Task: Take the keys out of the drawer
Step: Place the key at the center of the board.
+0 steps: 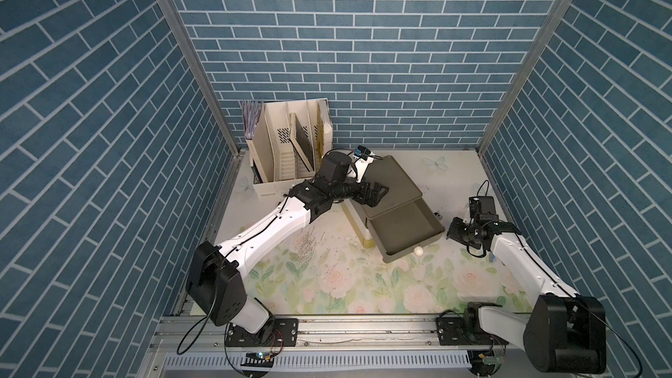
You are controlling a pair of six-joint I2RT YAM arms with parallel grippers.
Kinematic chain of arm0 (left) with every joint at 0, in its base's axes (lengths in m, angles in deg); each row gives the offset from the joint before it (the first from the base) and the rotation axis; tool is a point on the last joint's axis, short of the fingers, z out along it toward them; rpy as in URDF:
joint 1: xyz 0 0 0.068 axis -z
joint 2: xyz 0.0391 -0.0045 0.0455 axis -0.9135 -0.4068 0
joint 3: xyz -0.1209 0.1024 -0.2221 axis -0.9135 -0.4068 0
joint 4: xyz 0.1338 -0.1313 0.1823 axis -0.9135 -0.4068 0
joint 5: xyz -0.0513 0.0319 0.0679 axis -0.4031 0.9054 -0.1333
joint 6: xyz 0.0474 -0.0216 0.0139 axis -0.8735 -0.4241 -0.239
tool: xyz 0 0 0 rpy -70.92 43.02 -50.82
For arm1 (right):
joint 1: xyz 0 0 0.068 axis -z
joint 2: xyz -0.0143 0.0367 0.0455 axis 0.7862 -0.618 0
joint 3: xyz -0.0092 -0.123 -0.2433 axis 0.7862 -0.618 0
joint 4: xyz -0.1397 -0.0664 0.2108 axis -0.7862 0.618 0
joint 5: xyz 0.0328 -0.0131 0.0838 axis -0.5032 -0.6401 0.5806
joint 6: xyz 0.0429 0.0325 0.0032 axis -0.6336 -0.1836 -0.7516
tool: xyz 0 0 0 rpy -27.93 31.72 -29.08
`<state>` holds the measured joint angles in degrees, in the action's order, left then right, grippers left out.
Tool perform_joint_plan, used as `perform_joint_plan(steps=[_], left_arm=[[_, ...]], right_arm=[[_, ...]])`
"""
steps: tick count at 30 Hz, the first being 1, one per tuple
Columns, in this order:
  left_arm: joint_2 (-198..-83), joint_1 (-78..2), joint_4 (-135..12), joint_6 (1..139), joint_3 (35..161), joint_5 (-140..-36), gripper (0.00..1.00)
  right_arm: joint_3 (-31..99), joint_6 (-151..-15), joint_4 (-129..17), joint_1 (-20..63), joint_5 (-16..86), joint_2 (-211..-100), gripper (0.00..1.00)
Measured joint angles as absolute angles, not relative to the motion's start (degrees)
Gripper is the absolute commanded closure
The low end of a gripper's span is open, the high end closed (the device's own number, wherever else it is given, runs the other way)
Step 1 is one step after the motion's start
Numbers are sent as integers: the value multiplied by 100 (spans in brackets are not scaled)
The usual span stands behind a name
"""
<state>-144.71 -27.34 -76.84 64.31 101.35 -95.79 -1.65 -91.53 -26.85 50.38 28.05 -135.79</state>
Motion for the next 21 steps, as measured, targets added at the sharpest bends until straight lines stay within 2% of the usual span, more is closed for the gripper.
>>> perform_joint_plan(steps=[21], left_arm=[[-14532,-2734,-7689,6298,10135,-9514,0]], right_arm=[[290,-9059,-3754,5167,3020,-15220,100]])
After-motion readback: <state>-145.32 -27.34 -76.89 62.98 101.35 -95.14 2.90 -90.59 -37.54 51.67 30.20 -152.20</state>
